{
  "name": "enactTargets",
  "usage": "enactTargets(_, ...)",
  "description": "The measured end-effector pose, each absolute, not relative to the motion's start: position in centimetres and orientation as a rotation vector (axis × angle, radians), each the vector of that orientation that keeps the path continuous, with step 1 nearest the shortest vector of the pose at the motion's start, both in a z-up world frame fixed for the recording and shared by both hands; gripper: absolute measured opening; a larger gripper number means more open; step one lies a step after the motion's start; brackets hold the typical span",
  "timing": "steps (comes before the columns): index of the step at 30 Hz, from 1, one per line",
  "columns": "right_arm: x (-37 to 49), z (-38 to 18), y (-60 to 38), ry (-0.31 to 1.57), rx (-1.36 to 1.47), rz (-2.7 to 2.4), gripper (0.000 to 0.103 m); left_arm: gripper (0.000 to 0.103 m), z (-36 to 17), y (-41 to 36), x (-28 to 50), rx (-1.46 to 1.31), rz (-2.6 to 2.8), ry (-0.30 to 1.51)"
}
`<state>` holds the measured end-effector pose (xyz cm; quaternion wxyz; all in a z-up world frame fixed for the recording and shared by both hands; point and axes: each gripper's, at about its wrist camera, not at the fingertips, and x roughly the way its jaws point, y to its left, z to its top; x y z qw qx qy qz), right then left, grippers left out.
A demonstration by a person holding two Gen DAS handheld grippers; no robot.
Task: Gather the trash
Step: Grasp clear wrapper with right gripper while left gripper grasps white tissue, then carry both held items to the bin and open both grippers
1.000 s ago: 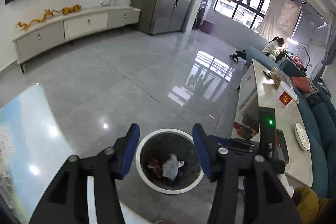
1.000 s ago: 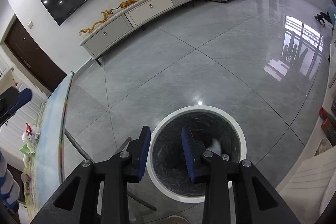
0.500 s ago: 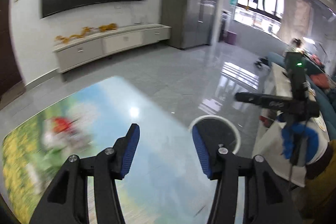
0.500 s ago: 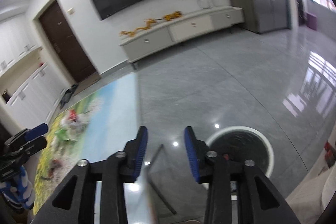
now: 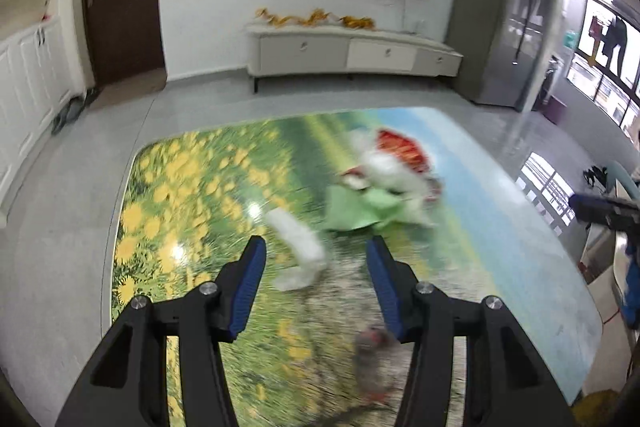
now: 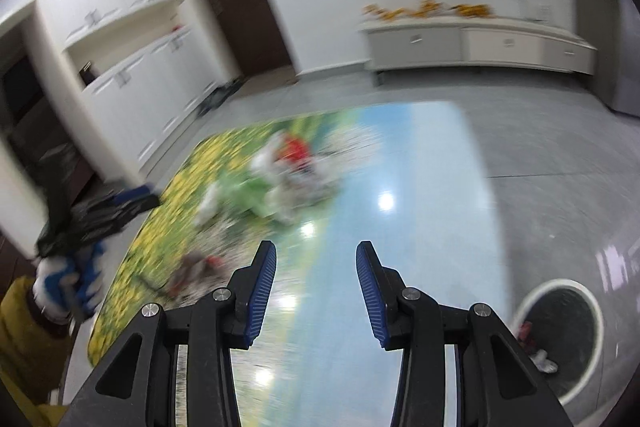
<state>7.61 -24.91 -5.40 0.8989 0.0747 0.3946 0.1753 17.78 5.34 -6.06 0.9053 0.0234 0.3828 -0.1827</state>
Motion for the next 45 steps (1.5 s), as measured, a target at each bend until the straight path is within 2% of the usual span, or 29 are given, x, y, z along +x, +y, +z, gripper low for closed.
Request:
enactTargets(11,11.7,-10.7,-13.0,0.979,-0.031,0.639,0.043,0.05,-11.6,3.8,23.1,0.063,-0.37,0.897)
enactTargets(14,12.3,-12.1,-10.4,1.007,-0.082,0.68,0.044,0.043,-12.3,3.8,23.5,0.062,-0.375,0.907)
enactTargets(19,12.8,-13.9,-7.8,1.026,-0.16,0.704,0.044,0.025,-12.9,3.7,23.5,0.071,-0.384,0.908)
enactTargets(21,12.5,-14.4,-7.4,1.034,-0.176,0.705,0.043,0.023,-12.9,3.9,23.2,0.061,-0.395,0.905)
enactTargets(22,12.3,-14.6,-7.3,1.033,-0.187,0.703,0.04,0.022,-12.8,4.0,22.8,0.056,-0.397,0.9)
enactTargets(24,11.8,-14.8,-7.2,1.03,-0.201,0.705,0.019,0.021,-12.7,4.3,22.1,0.049,-0.398,0.887)
enactTargets(27,10.8,-14.4,-8.0,1.007,-0.19,0.694,0.011,0.02,-12.2,4.9,20.2,0.037,-0.405,0.863)
enactTargets(35,7.7,-11.2,-14.3,0.916,-0.056,0.591,0.01,0.02,-9.5,5.3,15.3,0.014,-0.432,0.811)
enactTargets(45,2.9,-6.8,-28.2,0.76,0.163,0.302,0.01,0.02,-5.5,-4.0,11.2,0.11,-0.653,0.758)
